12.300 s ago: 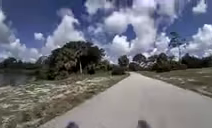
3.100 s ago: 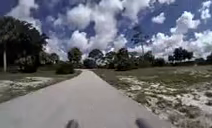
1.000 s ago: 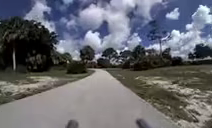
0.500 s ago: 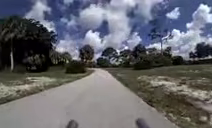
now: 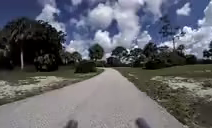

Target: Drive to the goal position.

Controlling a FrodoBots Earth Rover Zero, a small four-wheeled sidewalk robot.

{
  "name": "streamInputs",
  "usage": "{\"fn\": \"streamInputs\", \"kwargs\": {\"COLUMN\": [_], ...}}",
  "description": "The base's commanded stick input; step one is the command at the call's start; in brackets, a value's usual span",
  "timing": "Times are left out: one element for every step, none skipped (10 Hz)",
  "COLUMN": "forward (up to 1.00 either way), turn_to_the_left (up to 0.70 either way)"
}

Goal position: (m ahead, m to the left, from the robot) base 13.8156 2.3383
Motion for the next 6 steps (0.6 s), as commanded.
{"fn": "streamInputs", "kwargs": {"forward": [0.85, 0.85, 0.85, 0.85, 0.85, 0.85], "turn_to_the_left": [0.00, 0.00, 0.00, 0.00, 0.00, 0.00]}}
